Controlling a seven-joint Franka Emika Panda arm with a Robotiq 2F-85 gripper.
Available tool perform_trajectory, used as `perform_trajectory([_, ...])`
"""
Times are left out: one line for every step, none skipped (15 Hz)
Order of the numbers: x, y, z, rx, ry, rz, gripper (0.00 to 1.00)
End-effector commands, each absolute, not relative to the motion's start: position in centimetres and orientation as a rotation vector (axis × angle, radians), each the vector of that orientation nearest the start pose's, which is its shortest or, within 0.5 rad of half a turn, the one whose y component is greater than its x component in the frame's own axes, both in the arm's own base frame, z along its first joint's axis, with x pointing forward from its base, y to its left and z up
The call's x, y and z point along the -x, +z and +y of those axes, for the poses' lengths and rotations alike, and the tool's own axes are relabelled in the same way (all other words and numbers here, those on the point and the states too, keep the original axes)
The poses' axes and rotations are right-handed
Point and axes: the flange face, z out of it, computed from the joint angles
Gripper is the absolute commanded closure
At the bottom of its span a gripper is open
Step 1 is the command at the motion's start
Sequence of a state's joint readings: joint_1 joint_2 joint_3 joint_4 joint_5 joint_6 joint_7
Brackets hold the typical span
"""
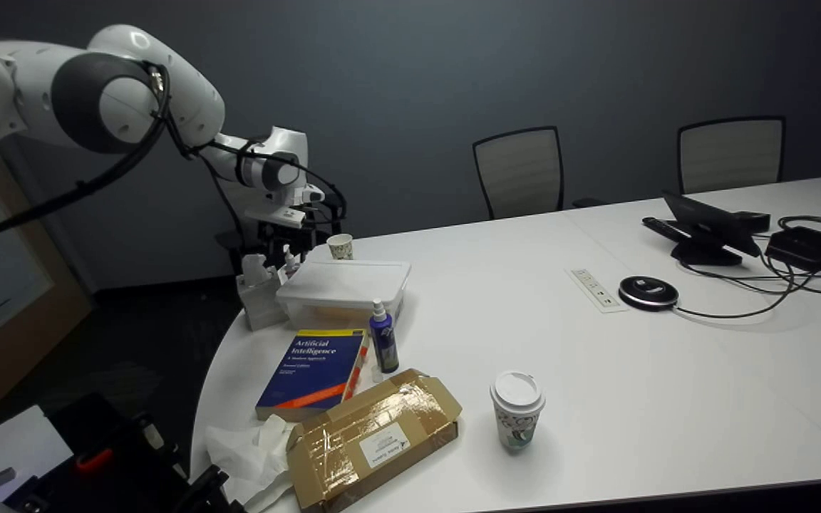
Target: Cover the bowl
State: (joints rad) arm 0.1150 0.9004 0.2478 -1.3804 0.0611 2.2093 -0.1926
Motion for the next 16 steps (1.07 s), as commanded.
perform_trajectory([-67.7, 21.4, 20.2, 2.955, -0.018, -0.387, 0.0])
perform_trajectory([-67.5, 22.0, 19.5, 2.98, -0.047, -0.311, 0.0])
perform_trajectory([-67.3, 22.4, 18.7, 3.0, -0.071, -0.234, 0.0])
perform_trajectory([-67.0, 22.8, 18.1, 3.02, -0.092, -0.156, 0.0])
perform_trajectory([-66.6, 23.2, 17.4, 3.038, -0.106, -0.074, 0.0])
perform_trajectory([-66.3, 23.4, 16.8, 3.056, -0.113, 0.009, 0.0])
perform_trajectory([-65.9, 23.6, 16.2, 3.076, -0.114, 0.091, 0.0])
perform_trajectory([-65.5, 23.7, 15.7, 3.093, -0.11, 0.153, 0.0])
perform_trajectory([-65.2, 23.8, 15.5, 3.11, -0.096, 0.206, 0.0])
perform_trajectory([-64.8, 23.9, 15.3, 3.121, -0.088, 0.248, 0.0])
perform_trajectory([-64.7, 23.9, 15.2, 3.133, -0.083, 0.278, 0.0])
perform_trajectory([-64.4, 24.0, 15.2, 3.142, -0.079, 0.305, 0.0])
perform_trajectory([-64.2, 24.0, 15.3, 3.147, -0.077, 0.326, 0.0])
perform_trajectory([-64.1, 24.1, 15.5, 3.15, -0.076, 0.337, 0.0])
perform_trajectory([-63.9, 24.0, 15.6, 3.157, -0.077, 0.343, 0.0])
perform_trajectory([-63.8, 24.0, 15.7, 3.161, -0.075, 0.351, 0.0])
